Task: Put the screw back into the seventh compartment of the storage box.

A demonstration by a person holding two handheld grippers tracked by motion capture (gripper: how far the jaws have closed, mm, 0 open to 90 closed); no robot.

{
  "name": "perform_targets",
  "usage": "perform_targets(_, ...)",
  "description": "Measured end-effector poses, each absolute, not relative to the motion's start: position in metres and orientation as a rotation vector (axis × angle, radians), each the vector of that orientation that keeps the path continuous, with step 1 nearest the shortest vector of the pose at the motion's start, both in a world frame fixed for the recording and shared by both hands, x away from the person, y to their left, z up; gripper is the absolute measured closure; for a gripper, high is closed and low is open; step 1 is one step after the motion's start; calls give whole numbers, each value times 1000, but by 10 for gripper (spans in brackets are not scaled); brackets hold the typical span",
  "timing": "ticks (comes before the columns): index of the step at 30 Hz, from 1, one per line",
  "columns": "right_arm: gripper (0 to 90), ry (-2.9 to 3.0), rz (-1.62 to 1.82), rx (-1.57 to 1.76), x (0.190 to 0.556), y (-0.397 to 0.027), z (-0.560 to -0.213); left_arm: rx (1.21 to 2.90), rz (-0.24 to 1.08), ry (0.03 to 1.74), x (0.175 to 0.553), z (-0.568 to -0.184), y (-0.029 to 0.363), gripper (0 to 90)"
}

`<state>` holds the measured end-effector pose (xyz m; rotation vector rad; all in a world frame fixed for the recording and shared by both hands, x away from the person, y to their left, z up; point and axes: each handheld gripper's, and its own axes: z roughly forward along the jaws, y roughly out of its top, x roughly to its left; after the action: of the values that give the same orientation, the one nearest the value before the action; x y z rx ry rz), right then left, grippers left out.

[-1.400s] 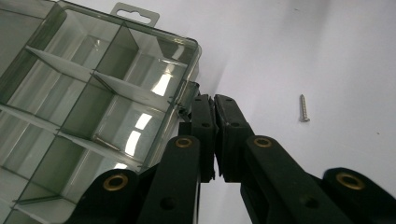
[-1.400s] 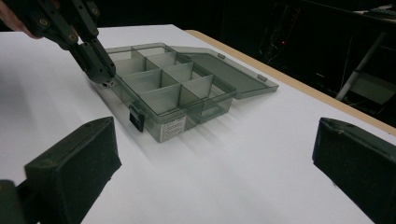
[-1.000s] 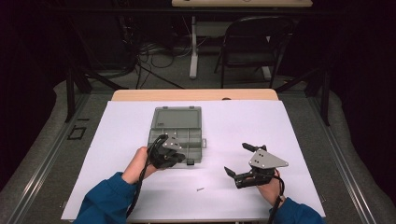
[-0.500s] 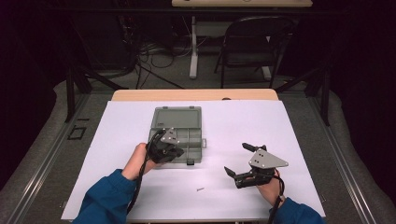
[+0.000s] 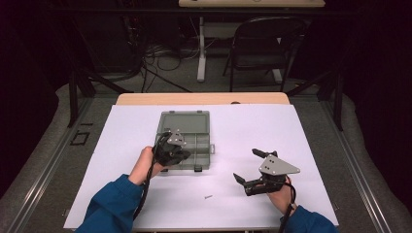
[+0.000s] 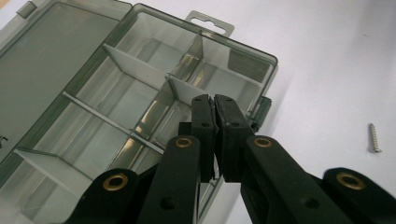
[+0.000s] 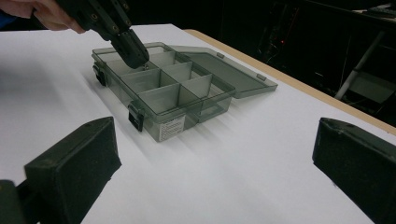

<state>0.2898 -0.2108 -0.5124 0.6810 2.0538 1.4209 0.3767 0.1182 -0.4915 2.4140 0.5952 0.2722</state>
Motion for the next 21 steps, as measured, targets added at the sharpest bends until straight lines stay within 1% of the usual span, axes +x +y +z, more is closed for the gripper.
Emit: perform_targets(21,0,2073,1419,680,290,-211,-512,2432,321,661,388,-504,114,872)
